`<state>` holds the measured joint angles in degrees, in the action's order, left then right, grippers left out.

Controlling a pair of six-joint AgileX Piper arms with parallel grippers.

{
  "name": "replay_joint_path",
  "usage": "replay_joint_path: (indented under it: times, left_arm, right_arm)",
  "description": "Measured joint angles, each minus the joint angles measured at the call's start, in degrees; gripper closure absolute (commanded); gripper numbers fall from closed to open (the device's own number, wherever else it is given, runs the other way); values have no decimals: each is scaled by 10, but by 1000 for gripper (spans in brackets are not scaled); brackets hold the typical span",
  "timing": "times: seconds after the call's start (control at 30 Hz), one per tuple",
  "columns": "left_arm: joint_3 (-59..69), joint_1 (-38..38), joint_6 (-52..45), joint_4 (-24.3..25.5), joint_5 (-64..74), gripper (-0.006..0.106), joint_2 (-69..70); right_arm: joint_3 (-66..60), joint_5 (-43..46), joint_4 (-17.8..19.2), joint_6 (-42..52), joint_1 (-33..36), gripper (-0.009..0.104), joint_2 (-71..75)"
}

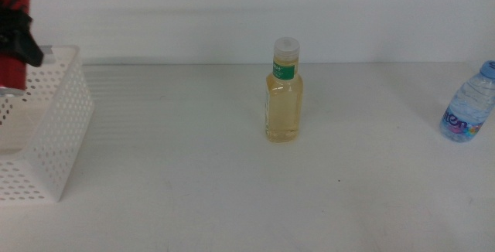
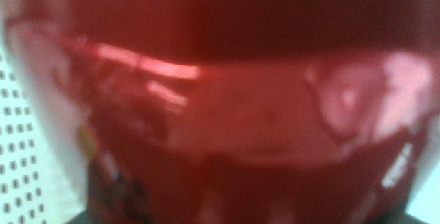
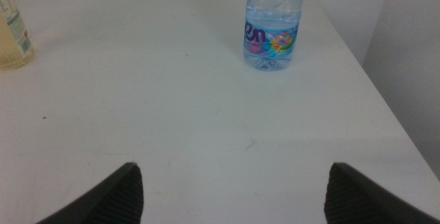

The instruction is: Use arms to grab the bottles and put them into the dustbin to the left of the table.

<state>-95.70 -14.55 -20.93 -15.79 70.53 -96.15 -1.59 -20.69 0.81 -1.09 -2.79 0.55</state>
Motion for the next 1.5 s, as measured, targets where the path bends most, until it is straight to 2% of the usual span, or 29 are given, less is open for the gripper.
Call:
replay_joint_path:
  times: [0.27,0.67,1.5]
  left_arm:
    - [-75,-36,-19,6,12,105,-80]
    - [-82,-40,-29,82,12,105,-141]
    - [-82,-40,-13,110,1,105,-269]
  right_arm:
    - [0,0,0,0,0,16,0]
    - [0,0,0,0,0,16,0]
    - [0,0,0,0,0,16,0]
